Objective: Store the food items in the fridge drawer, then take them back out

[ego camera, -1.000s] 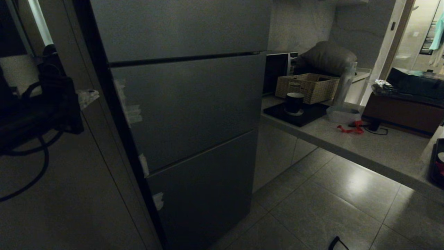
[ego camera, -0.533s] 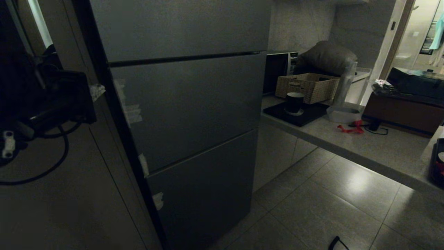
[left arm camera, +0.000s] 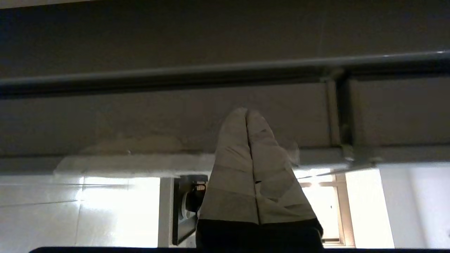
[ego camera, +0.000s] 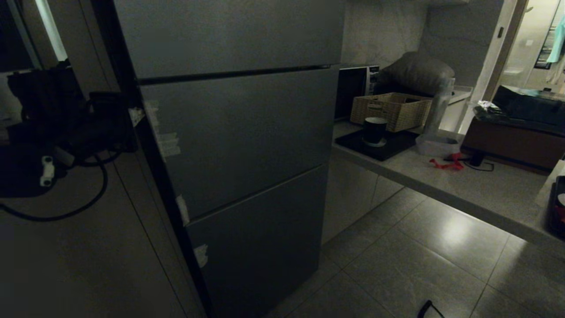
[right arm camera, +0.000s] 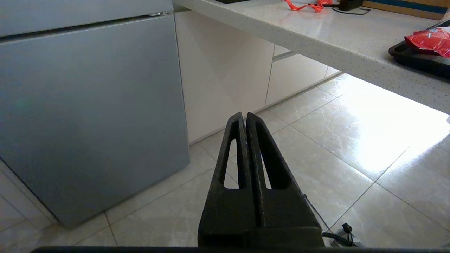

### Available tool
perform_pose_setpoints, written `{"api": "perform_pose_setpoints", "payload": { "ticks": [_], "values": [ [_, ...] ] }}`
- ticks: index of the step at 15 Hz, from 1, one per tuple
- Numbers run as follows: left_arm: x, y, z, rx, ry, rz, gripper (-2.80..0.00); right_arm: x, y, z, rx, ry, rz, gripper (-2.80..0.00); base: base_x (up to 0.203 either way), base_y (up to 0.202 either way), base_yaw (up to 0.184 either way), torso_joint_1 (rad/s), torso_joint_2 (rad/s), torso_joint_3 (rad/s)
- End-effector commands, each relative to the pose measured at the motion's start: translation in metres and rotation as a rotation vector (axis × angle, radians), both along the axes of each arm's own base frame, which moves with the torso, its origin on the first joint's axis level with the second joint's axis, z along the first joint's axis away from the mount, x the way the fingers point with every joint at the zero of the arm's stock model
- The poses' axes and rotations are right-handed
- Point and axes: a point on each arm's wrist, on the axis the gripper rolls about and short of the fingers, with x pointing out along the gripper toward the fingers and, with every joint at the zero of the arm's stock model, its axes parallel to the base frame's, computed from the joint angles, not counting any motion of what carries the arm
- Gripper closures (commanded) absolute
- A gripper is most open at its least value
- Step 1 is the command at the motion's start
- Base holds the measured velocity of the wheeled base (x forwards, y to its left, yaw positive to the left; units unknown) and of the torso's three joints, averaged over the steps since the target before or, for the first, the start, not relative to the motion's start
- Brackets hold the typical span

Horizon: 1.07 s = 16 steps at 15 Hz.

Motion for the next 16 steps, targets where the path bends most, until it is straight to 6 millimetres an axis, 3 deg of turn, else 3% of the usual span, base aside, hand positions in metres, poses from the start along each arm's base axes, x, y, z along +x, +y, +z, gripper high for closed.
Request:
{"api": "perform_pose_setpoints", "payload": {
  "ticks": [1, 12, 16],
  "values": [
    [0.004, 0.0, -0.003, -0.008, 0.003, 0.001, 0.0, 0.0, 0.0, 0.0, 0.0, 0.002, 0.0, 0.0, 0.0, 0.0, 0.0, 0.0, 0.0, 0.0],
    [0.005, -0.027, -0.009, 0.007, 0.024, -0.147, 0.0, 0.0, 0.0, 0.0, 0.0, 0.002, 0.001, 0.0, 0.0, 0.0, 0.0, 0.0, 0.0, 0.0],
    [-0.014, -0.037, -0.002, 0.008, 0.013, -0.183, 0.0, 0.0, 0.0, 0.0, 0.0, 0.002, 0.0, 0.0, 0.0, 0.0, 0.0, 0.0, 0.0, 0.0]
  ]
}}
